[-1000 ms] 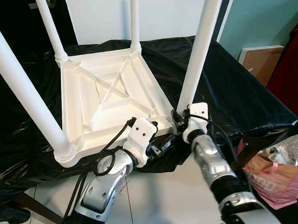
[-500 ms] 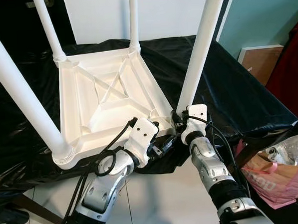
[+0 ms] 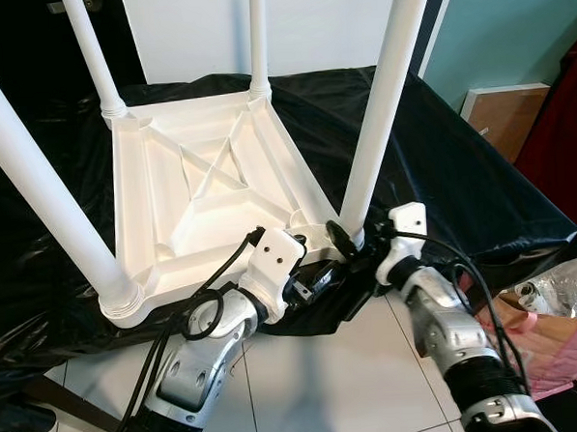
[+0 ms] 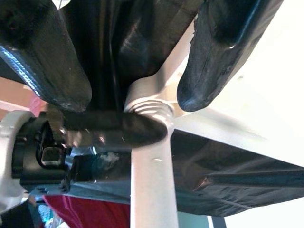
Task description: Building children table
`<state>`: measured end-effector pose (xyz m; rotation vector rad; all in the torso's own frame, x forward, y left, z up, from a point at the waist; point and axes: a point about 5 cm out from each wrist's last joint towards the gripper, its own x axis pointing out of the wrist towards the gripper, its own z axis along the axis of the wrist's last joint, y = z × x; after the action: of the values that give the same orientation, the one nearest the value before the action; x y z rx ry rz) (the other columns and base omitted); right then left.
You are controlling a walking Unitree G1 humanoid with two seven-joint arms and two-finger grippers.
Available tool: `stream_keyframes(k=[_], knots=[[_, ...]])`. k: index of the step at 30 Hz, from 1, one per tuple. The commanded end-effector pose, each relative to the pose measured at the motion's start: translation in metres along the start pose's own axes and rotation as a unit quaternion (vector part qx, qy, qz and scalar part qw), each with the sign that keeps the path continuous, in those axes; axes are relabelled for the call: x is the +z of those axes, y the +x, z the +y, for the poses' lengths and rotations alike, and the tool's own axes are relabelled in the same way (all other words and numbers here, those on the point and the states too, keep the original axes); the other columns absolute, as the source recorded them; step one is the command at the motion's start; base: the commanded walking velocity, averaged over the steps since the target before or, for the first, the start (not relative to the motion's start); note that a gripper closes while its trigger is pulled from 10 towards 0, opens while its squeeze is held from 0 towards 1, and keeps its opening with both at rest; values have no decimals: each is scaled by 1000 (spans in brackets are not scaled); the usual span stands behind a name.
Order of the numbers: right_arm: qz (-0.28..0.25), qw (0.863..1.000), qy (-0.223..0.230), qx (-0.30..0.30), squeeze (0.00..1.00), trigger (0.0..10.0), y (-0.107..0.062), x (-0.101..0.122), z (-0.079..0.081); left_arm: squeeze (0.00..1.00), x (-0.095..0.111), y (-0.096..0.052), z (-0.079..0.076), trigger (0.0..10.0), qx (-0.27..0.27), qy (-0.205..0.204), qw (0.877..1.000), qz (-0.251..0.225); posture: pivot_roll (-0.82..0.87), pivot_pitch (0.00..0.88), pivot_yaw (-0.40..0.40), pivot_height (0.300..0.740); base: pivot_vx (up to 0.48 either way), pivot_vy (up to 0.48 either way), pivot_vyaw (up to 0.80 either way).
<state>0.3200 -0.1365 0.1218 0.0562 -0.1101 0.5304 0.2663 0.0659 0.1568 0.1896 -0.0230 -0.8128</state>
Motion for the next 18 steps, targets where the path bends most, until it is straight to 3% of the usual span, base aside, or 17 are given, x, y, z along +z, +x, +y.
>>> stream_keyframes(k=[1,9,17,18], knots=[[17,999,-5,32,0,10000,0,-3,-4,0,-2,-1,-3,10000,-20,1,1000,3,21,65,-71,740,0,0,0],[38,995,-53,77,0,10000,14,2,-13,0,-1,-1,-2,10000,-15,0,1000,2,34,61,-73,740,0,0,0],[56,990,-75,108,0,10000,30,6,-11,0,0,-2,1,10000,-10,3,1000,3,49,61,-74,740,0,0,0],[65,987,-80,120,0,4863,34,6,-10,0,0,-2,1,10000,-9,4,1000,3,52,62,-74,740,0,0,0]])
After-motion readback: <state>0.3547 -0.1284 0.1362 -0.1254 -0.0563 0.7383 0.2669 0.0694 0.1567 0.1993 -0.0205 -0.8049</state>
